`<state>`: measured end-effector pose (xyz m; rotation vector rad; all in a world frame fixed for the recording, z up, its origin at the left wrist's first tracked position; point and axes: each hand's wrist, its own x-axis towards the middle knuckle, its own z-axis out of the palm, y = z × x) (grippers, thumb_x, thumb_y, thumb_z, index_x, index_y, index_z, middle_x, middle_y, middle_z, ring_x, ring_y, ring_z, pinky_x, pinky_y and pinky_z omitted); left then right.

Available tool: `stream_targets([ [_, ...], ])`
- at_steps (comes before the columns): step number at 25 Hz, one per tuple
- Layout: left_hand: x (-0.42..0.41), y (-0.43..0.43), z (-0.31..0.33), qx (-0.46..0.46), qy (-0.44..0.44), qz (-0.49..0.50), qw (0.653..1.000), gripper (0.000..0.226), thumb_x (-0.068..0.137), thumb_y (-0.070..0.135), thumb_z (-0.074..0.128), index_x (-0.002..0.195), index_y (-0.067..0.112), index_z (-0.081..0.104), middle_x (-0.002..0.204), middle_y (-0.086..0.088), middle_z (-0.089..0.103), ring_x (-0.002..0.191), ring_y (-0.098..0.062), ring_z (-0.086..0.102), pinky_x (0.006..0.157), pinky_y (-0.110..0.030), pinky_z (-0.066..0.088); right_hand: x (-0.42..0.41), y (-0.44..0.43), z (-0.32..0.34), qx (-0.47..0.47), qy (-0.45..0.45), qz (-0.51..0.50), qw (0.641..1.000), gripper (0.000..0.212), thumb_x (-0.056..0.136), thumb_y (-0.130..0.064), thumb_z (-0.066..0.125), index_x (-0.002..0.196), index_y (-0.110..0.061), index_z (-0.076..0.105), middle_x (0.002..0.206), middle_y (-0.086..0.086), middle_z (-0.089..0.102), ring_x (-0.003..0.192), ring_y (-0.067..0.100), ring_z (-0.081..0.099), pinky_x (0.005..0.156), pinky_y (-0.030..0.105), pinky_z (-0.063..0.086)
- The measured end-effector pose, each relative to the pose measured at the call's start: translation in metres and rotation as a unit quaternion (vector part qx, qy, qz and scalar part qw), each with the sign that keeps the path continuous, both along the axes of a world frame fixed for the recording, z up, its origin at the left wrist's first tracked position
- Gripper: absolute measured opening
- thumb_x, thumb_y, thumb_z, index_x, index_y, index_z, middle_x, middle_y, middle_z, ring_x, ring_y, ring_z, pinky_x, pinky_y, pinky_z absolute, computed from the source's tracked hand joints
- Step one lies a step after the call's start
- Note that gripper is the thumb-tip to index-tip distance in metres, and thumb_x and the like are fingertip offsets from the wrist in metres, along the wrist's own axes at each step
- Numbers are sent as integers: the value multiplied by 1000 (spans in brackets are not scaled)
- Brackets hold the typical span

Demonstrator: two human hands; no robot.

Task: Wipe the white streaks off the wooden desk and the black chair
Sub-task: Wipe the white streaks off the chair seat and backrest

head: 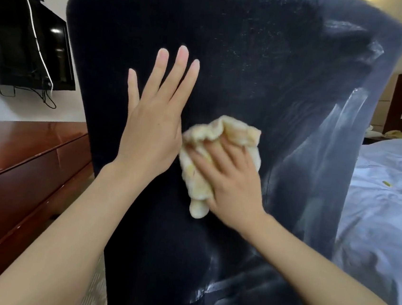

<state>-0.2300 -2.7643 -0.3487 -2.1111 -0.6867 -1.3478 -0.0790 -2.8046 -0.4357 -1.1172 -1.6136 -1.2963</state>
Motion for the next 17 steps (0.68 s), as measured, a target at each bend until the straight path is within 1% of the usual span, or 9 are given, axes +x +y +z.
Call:
stream_targets([
  [2, 0, 0, -2, -4, -4, 9, 1000, 72, 91, -9, 38, 153, 19, 13, 161, -1, 5, 147, -23, -2, 114, -53, -3, 2, -1, -40, -56, -65, -15, 996, 39, 90, -25, 53, 128, -17, 57, 125, 9, 59, 108, 34, 56, 91, 50, 41],
  [5, -3, -2, -1, -18, 0, 14, 1000, 72, 92, -8, 39, 153, 18, 12, 161, -1, 5, 148, -23, -3, 114, -53, -1, 12, -4, -88, -108, -137, -38, 984, 40, 91, -28, 52, 130, -19, 53, 124, 3, 60, 109, 31, 56, 91, 45, 40],
  [6, -6, -3, -1, -24, 3, 12, 1000, 72, 92, -8, 39, 153, 18, 11, 161, -1, 4, 148, -22, -3, 115, -53, -1, 17, -5, -98, -120, -160, -36, 979, 40, 90, -26, 52, 129, -18, 51, 122, 1, 60, 109, 29, 55, 92, 43, 37],
  [8, -10, -5, -2, -38, 6, 10, 999, 72, 92, -7, 38, 153, 18, 10, 161, 0, 3, 148, -21, -4, 115, -50, -3, 25, -10, -112, -139, -209, -27, 968, 35, 89, -21, 51, 124, -18, 51, 112, -3, 63, 102, 23, 53, 92, 37, 34],
  [10, -15, -7, -8, -55, 11, 14, 998, 72, 93, -6, 39, 153, 19, 8, 161, 0, 0, 147, -19, -6, 115, -47, -5, 31, -16, -119, -161, -253, -22, 954, 24, 94, -15, 41, 116, -18, 52, 103, -5, 64, 98, 19, 48, 91, 35, 34],
  [11, -16, -7, -11, -61, 15, 19, 998, 72, 93, -5, 39, 153, 19, 7, 161, 0, -1, 147, -19, -7, 115, -46, -5, 35, -19, -120, -169, -273, -18, 947, 23, 97, -13, 37, 113, -17, 52, 102, -4, 63, 98, 19, 47, 92, 34, 35],
  [13, -20, -7, -20, -67, 27, 28, 997, 73, 93, -3, 39, 153, 20, 5, 161, 0, -3, 147, -19, -8, 115, -45, -5, 39, -24, -112, -178, -288, -2, 941, 24, 100, -14, 31, 111, -17, 52, 102, -2, 57, 97, 20, 50, 91, 35, 39],
  [15, -24, -6, -27, -70, 42, 30, 996, 73, 93, -3, 39, 153, 20, 3, 161, 0, -5, 147, -19, -9, 114, -46, -5, 43, -28, -92, -158, -270, 0, 950, 24, 102, -16, 28, 109, -17, 50, 103, 0, 51, 99, 22, 49, 86, 37, 39],
  [17, -25, -5, -30, -78, 50, 25, 995, 74, 93, -3, 38, 153, 19, 2, 161, 0, -6, 147, -20, -10, 114, -46, -6, 47, -29, -61, -109, -239, -9, 965, 20, 97, -12, 44, 111, -12, 58, 102, 6, 58, 97, 27, 48, 79, 39, 36],
])
